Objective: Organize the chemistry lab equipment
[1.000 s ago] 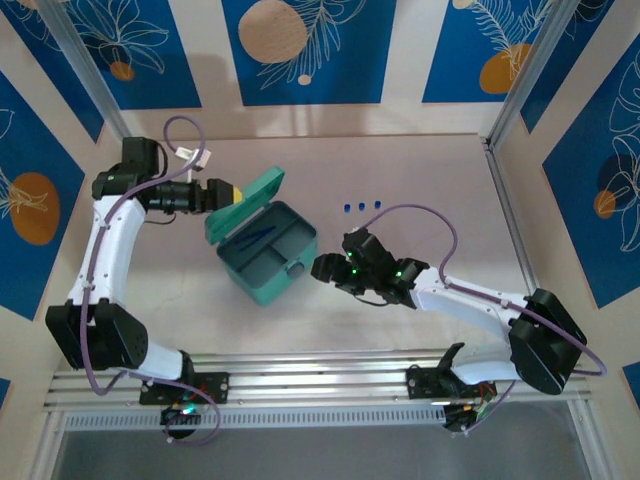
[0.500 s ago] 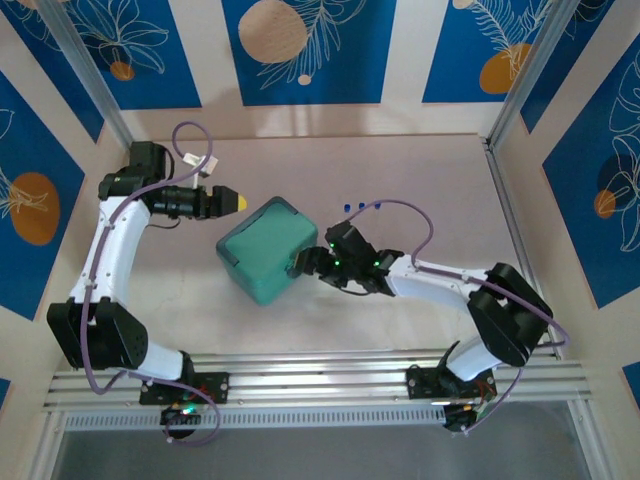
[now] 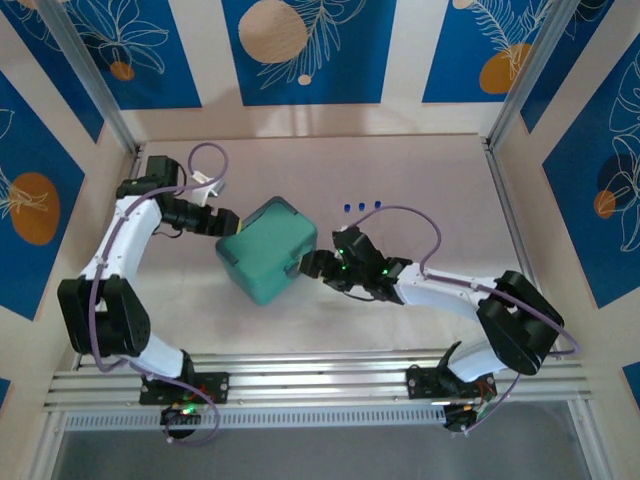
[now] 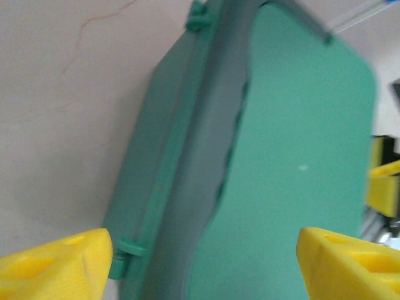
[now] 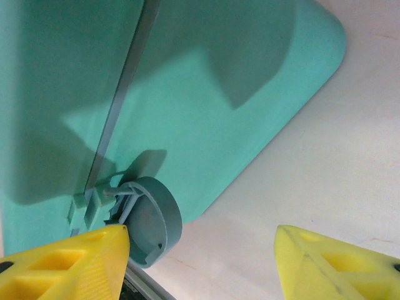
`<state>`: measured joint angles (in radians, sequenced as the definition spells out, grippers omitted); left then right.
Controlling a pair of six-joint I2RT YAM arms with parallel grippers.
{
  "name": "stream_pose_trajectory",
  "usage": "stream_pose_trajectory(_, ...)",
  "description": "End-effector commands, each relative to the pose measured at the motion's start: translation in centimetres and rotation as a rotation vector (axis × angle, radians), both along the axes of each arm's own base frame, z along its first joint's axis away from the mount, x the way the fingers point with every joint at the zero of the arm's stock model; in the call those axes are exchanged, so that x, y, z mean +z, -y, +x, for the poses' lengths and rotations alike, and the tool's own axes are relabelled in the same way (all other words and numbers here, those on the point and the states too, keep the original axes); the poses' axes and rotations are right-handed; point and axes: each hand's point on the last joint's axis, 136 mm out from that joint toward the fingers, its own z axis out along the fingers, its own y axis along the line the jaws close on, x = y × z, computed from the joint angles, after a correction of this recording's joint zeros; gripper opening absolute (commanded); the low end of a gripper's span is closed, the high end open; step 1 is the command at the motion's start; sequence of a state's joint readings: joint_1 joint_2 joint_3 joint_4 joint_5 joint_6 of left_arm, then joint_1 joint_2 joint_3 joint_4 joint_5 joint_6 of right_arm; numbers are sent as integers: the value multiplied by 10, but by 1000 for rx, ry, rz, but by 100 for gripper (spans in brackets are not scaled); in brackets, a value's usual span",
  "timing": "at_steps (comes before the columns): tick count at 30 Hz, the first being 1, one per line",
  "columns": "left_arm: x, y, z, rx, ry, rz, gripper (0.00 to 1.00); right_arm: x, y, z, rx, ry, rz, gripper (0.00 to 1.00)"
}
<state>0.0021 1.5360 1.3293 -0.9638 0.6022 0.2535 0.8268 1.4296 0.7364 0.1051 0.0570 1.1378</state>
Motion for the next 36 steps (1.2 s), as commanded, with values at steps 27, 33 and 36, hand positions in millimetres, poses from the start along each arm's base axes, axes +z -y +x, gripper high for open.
stream_pose_trajectory(27, -25, 32, -67, -256, -63, -111, 77, 11, -13, 70, -69, -87, 45, 63)
stream_pose_trajectory(33, -21, 37, -84, -303, -91, -134, 77, 14, -10, 66, -52, -101, 115, 63)
stream_pose_trajectory(36, -24, 32, -75, -273, -49, -85, 78, 11, -3, 60, -64, -112, 124, 63)
